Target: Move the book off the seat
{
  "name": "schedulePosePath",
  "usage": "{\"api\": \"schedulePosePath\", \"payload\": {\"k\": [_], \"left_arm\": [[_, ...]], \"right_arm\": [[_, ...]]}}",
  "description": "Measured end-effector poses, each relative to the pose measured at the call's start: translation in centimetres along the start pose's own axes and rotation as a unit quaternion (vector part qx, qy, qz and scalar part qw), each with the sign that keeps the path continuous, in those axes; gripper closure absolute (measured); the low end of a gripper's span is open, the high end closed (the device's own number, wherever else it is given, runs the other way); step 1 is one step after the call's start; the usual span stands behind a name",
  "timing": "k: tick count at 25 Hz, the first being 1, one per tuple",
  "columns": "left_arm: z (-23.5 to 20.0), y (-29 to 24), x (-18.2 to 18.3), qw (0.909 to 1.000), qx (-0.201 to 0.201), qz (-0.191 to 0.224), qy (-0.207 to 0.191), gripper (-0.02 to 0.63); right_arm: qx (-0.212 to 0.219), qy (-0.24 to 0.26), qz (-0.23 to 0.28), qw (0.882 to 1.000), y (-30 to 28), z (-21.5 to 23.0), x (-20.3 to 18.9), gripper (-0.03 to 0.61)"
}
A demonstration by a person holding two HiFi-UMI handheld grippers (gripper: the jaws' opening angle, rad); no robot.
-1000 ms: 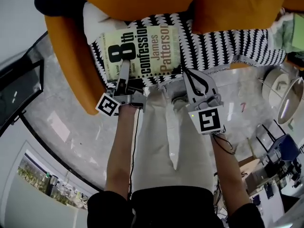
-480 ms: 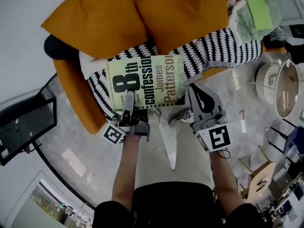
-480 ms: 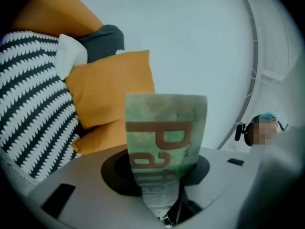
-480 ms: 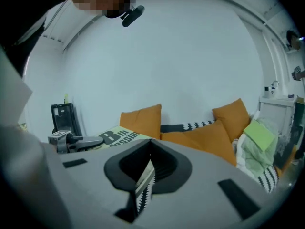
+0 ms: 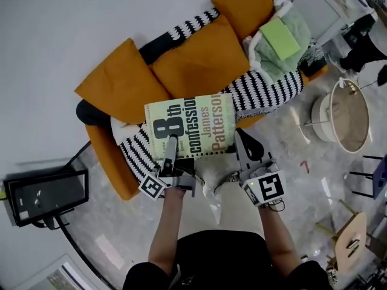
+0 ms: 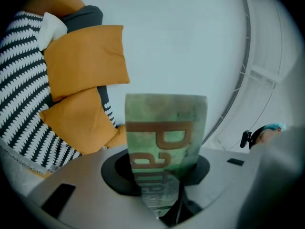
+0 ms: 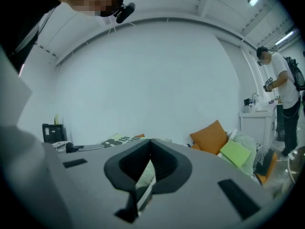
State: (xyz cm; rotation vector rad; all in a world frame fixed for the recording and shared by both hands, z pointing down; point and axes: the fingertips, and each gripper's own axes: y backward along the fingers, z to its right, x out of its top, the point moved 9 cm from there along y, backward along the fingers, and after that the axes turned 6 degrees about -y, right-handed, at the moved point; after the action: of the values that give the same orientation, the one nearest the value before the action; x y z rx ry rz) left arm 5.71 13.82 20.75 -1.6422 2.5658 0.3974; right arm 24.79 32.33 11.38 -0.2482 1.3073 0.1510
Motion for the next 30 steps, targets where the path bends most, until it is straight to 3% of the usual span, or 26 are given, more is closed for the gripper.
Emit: {"api": "schedulePosePath", "payload": {"k": [6, 12, 17, 22, 26, 30], "left_arm": [[5.8, -0.5, -0.6, 0.9992, 0.001, -0.032, 0.022, 0.451], [11.7, -2.9, -4.8, 0.9964, -0.025, -0.075, 0.03, 0.451], [14.5, -5.6, -7.8, 0.991, -0.04, -0.121, 0.043, 0.451], [16.8, -9.1, -11.5, 0.9783, -0.071, -0.188, 0.049, 0.451], [18.0, -11.0, -16.6, 0.9648, -0.081, -0.239, 0.076, 0.451], [16.9, -12.7, -19.3, 0.9498, -0.081, -0.282, 0.108, 0.451]], "right_arm": [[-0.012, 0.003, 0.033, 0.999, 2.3, -0.2, 6.6, 0.563], [-0.042, 0.017, 0.078, 0.996, 8.1, 2.9, 13.2, 0.563], [-0.081, 0.013, 0.095, 0.992, 12.4, 4.8, 15.9, 0.563], [-0.121, 0.017, 0.111, 0.986, 17.1, 5.6, 17.6, 0.563], [-0.175, 0.012, 0.117, 0.977, 22.8, 6.3, 18.3, 0.563], [-0.237, -0.003, 0.119, 0.964, 25.2, 6.7, 17.3, 0.563]]}}
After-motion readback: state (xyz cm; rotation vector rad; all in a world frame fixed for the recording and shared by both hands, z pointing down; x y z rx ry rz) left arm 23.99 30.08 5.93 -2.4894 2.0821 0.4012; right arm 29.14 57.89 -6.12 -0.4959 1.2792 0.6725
